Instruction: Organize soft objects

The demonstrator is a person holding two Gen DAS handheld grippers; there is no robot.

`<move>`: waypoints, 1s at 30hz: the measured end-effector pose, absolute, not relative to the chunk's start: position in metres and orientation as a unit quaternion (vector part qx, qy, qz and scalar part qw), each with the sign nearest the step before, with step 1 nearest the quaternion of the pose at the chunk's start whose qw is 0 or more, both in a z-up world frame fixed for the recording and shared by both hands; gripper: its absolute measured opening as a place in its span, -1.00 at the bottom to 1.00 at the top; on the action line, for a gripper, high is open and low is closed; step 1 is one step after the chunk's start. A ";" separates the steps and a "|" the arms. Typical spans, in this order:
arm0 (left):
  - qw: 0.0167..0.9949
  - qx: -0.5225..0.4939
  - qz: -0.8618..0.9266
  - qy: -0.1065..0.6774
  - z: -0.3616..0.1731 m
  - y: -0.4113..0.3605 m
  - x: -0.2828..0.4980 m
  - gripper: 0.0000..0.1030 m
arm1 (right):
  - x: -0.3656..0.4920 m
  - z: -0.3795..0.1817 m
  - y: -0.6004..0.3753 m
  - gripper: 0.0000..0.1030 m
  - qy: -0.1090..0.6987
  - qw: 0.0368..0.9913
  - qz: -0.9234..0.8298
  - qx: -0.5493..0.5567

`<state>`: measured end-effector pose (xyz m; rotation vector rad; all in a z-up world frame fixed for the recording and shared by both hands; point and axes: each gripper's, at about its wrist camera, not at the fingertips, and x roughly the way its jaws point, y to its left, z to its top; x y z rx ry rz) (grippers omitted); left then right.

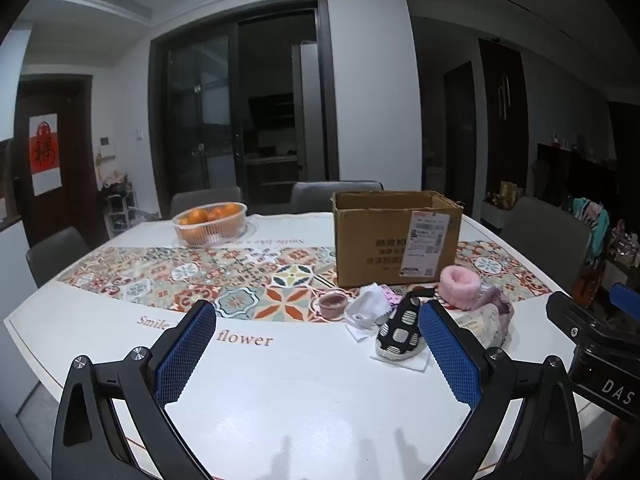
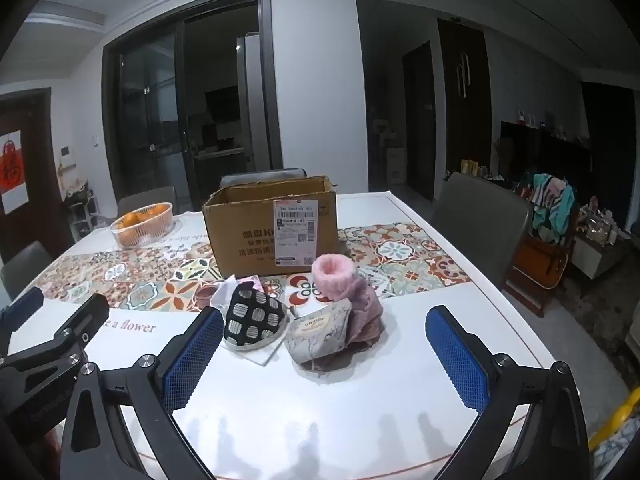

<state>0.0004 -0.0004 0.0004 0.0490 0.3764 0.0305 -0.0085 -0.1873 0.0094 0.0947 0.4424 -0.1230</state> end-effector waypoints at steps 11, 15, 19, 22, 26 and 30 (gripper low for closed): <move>0.984 0.024 0.015 0.179 0.000 0.000 -0.005 1.00 | -0.010 0.011 -0.188 0.99 0.220 0.972 -0.059 0.056; 0.984 0.023 0.012 0.177 0.000 0.000 -0.005 1.00 | -0.010 0.011 -0.188 0.99 0.220 0.972 -0.059 0.055; 0.984 0.025 0.010 0.178 -0.001 0.000 -0.005 1.00 | -0.012 0.012 -0.193 0.99 0.217 0.973 -0.060 0.056; 0.983 0.026 0.010 0.179 0.000 -0.001 -0.005 1.00 | -0.012 0.013 -0.193 0.99 0.217 0.973 -0.060 0.056; 0.984 0.027 0.008 0.177 0.001 -0.001 -0.007 1.00 | -0.012 0.012 -0.191 0.99 0.216 0.973 -0.061 0.056; 0.984 0.028 0.008 0.175 0.002 -0.002 -0.007 1.00 | -0.012 0.014 -0.191 0.99 0.214 0.973 -0.062 0.056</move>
